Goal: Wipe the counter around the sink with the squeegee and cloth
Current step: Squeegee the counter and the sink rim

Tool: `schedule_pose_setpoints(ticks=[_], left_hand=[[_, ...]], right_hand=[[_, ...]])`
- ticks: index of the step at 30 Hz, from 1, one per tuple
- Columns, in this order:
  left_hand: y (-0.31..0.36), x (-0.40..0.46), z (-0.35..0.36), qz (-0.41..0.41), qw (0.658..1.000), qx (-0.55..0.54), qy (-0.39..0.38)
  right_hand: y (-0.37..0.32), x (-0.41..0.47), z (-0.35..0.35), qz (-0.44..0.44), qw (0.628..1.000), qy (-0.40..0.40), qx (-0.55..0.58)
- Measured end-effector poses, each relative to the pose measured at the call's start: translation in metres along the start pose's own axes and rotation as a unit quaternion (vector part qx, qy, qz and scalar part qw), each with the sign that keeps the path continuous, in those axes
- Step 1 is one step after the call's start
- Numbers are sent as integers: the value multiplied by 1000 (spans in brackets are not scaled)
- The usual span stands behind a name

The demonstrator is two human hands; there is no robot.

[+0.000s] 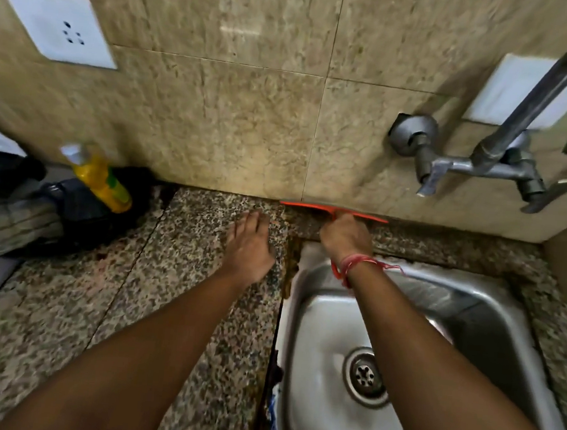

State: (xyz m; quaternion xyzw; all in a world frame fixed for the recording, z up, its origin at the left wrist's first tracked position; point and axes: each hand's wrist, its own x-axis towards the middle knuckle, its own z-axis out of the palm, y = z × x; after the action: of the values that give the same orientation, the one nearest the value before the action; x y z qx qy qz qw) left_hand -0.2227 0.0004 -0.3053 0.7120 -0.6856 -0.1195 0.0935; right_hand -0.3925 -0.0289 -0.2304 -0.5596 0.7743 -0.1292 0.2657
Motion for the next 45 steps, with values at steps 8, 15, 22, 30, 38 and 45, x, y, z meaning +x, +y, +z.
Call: schedule_pose_setpoints(ticks=[8, 15, 22, 30, 38, 45], left_hand=[[1, 5, 16, 20, 996, -15, -87], [-13, 14, 7, 31, 990, -122, -59], [7, 9, 12, -17, 996, -76, -30], [10, 8, 13, -8, 996, -32, -80], [14, -1, 20, 26, 998, -5, -59], [3, -3, 32, 45, 993, 11, -110]], right_hand=[[10, 6, 1, -5, 997, -39, -63], [35, -18, -22, -1, 991, -89, -101], [24, 6, -37, 21, 999, -16, -21], [44, -9, -24, 20, 996, -55, -71], [38, -16, -43, 36, 999, -6, -1], [41, 15, -36, 47, 998, -1, -30]])
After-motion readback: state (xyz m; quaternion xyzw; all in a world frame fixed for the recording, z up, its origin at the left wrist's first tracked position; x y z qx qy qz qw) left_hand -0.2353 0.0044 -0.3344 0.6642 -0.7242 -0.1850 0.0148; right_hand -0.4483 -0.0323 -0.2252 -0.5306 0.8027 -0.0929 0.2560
